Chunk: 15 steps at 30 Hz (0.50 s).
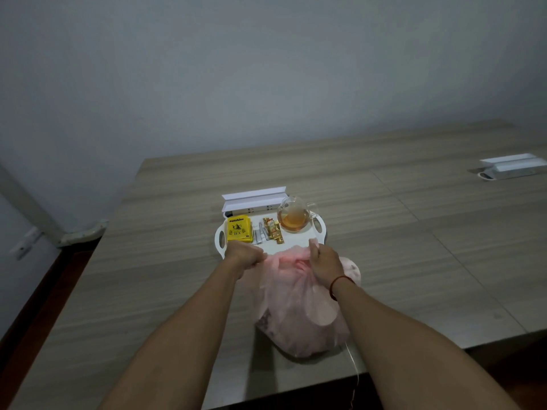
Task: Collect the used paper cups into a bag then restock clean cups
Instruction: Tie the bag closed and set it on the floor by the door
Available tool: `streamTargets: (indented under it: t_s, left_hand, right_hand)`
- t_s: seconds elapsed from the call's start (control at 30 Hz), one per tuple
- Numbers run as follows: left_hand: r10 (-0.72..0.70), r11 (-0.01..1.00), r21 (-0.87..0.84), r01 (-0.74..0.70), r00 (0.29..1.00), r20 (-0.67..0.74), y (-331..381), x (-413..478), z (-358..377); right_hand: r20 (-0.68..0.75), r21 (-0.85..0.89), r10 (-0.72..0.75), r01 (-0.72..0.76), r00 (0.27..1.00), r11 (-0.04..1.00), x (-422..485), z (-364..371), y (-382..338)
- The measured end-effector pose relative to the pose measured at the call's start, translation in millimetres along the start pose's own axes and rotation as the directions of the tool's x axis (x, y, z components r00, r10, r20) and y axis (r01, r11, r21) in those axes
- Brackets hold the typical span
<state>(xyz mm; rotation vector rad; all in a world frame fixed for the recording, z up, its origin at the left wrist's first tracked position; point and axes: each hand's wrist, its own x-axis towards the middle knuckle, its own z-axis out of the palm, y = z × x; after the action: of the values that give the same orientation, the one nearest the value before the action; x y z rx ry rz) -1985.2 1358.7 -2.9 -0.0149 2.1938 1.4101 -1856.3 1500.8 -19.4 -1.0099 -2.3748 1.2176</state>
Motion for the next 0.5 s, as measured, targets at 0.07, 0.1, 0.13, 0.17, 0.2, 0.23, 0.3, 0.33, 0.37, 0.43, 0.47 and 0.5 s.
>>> streamTargets:
  t_s: [0.07,0.1,0.13,0.17,0.2,0.23,0.3,0.33,0.37,0.43,0.47,0.5]
  left_hand:
    - [0.064,0.995,0.079,-0.053,0.987,-0.146,-5.1,4.6,-5.9]
    - [0.092,0.992,0.107,-0.072,0.975,-0.200,-7.6,7.1,-6.9]
    - [0.117,0.987,0.133,-0.088,0.966,-0.230,-8.8,8.5,-6.7]
    - [0.139,0.982,0.161,-0.103,0.963,-0.231,-8.6,8.1,-4.4]
    - [0.141,0.979,0.176,-0.105,0.969,-0.201,-7.1,6.4,-1.4]
    - [0.112,0.984,0.151,-0.090,0.982,-0.149,-5.6,5.7,1.4]
    - [0.007,0.999,0.053,-0.007,1.000,0.000,-2.3,1.8,5.3]
    - [-0.049,0.998,0.043,0.045,0.996,0.081,-0.4,-1.7,6.6]
    - [-0.090,0.992,0.100,0.076,0.985,0.147,0.6,-3.8,7.5]
    - [-0.141,0.958,0.278,0.068,0.957,0.254,1.4,-7.4,9.3]
    - [-0.155,0.940,0.337,0.052,0.945,0.287,2.9,-10.2,9.6]
    - [-0.165,0.923,0.382,0.037,0.936,0.309,5.0,-11.2,10.4]
  right_hand:
    - [-0.045,-0.153,0.012,-0.019,0.999,0.988,-4.0,-2.0,5.4]
    - [-0.081,-0.215,0.007,-0.024,0.997,0.976,-7.3,-0.8,5.3]
    - [-0.112,-0.250,-0.004,-0.024,0.994,0.968,-9.6,1.8,3.7]
    - [-0.126,-0.232,0.007,-0.036,0.992,0.972,-11.2,4.2,0.1]
    - [-0.105,-0.156,0.048,-0.064,0.993,0.986,-11.2,7.0,-4.1]
    - [-0.068,-0.048,0.085,-0.088,0.994,0.995,-11.4,8.5,-10.1]
    - [0.018,0.134,0.106,-0.108,0.994,0.985,-7.8,11.1,-18.9]
    - [0.045,0.186,0.116,-0.122,0.992,0.975,-5.9,10.9,-21.8]
    - [0.057,0.229,0.138,-0.148,0.989,0.962,-4.2,10.9,-22.6]
    - [0.094,0.300,0.189,-0.209,0.977,0.931,-6.2,8.5,-22.7]
    - [0.122,0.321,0.204,-0.234,0.971,0.918,-7.8,9.2,-21.4]
    - [0.143,0.322,0.206,-0.242,0.968,0.915,-10.3,9.7,-21.6]
